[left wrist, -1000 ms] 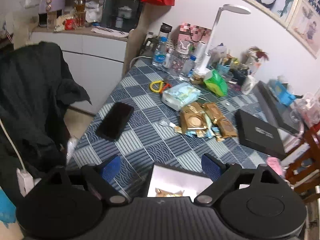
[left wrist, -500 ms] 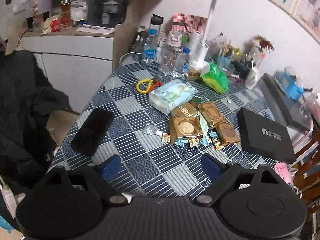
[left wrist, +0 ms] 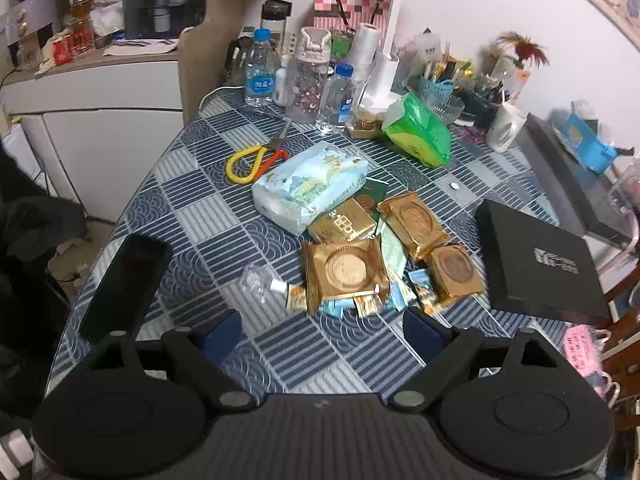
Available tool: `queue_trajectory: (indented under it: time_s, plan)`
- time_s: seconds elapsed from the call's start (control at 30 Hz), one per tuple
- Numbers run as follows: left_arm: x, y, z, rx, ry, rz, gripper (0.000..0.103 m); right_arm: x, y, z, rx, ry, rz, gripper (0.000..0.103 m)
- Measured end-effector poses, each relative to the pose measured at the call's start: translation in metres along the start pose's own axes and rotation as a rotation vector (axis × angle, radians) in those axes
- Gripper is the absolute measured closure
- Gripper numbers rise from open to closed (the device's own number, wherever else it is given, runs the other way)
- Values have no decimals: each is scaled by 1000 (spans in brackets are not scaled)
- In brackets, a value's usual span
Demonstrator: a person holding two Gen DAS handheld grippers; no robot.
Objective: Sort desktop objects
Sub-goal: 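Move the left tool over the gold mooncake packets on the table, then close the left gripper on the large gold mooncake packet and lift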
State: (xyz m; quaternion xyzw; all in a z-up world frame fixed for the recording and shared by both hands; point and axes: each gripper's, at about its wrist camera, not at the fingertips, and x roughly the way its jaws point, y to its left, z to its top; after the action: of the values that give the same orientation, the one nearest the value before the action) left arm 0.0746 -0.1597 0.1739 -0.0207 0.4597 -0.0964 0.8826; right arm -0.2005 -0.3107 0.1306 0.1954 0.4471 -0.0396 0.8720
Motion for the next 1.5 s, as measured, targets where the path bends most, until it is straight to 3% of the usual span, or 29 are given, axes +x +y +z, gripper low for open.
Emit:
queue_trajectory:
  time_s: [0.23,0.63,0.83,1.13,1.5]
  plan:
    - [49,-22,12,95,50,62,0,11,-15,8,54,20,20,0]
    - [127,-26,33,6,122,-14,0,25,-14,14,34,36,40,0]
    - [159,-26,37,-28,152,-16,0,29,-13,18,35,39,61,0]
    - [182,-27,39,-50,141,-16,0,30,-13,21,37,38,75,0]
    - [181,-23,40,-80,135,-63,0,31,-11,22,35,36,86,0]
